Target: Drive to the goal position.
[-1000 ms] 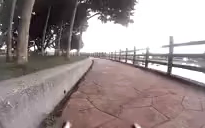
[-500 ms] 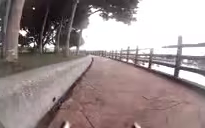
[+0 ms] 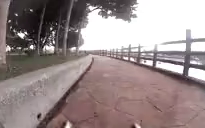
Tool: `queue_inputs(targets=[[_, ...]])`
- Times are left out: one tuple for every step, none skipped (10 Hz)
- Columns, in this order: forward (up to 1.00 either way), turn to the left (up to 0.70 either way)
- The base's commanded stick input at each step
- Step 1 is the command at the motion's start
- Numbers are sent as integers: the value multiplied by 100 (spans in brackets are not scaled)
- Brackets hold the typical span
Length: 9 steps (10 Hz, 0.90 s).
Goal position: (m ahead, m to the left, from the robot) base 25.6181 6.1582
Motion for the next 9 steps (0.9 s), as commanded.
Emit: queue_inputs(targets=[[70, 0], [70, 0], [70, 0], [70, 0], [70, 0], [70, 0], [70, 0], [70, 0], [70, 0]])
